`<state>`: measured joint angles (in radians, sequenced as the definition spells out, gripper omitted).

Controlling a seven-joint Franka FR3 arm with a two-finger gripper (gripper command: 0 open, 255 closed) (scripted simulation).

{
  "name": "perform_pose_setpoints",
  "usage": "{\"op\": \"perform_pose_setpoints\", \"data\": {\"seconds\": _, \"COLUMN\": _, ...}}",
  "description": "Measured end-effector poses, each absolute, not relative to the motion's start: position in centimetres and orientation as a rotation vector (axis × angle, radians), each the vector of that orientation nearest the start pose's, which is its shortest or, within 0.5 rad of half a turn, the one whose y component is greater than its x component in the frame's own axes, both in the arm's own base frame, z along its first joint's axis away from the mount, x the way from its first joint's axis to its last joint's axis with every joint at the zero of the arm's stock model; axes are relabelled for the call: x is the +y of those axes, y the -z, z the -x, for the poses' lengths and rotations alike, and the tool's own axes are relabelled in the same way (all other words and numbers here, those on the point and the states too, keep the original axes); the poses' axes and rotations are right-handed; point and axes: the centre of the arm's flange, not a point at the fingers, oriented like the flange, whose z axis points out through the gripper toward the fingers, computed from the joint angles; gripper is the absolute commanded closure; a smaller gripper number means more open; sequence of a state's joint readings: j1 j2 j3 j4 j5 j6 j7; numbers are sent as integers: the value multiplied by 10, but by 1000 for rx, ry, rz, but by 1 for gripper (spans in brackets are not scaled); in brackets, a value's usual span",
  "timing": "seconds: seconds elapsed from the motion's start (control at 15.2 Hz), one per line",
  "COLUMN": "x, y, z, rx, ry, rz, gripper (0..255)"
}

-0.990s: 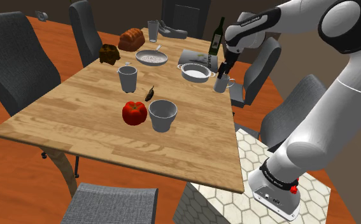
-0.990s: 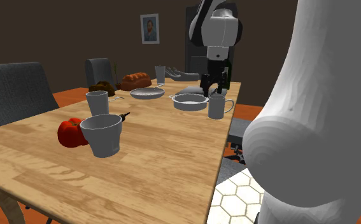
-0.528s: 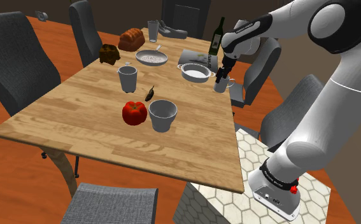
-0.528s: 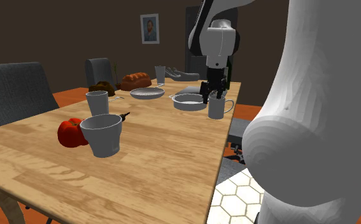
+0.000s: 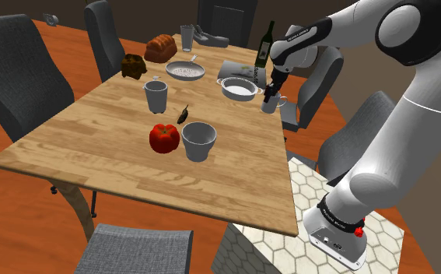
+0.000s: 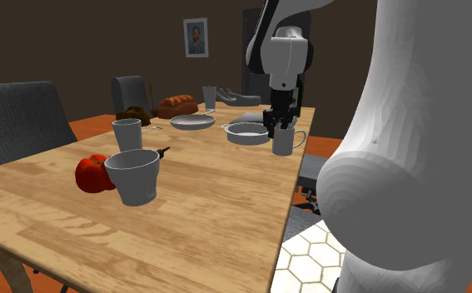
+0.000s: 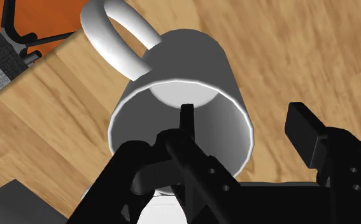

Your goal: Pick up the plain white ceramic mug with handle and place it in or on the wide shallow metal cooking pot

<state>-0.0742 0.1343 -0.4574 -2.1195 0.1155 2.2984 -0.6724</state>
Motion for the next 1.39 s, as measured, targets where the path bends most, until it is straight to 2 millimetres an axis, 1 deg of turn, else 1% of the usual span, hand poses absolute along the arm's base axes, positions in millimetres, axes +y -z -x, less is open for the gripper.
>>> {"op": "perform_pose_setpoints", "data": {"seconds": 0.59, "x": -282, "y": -361, "z": -491, "rx": -113, "ry": 104, "rz": 3148, "gripper": 255}}
{"op": "perform_pose_setpoints", "data": {"seconds": 0.79, "x": -282, "y": -372, "z": -492, "rx": -113, "ry": 105, "rz": 3148, "gripper": 255}}
{"op": "perform_pose_setpoints", "data": {"seconds": 1.39, "x": -282, "y": -419, "z": -491, "rx": -113, "ry": 105, "rz": 3148, "gripper": 255}}
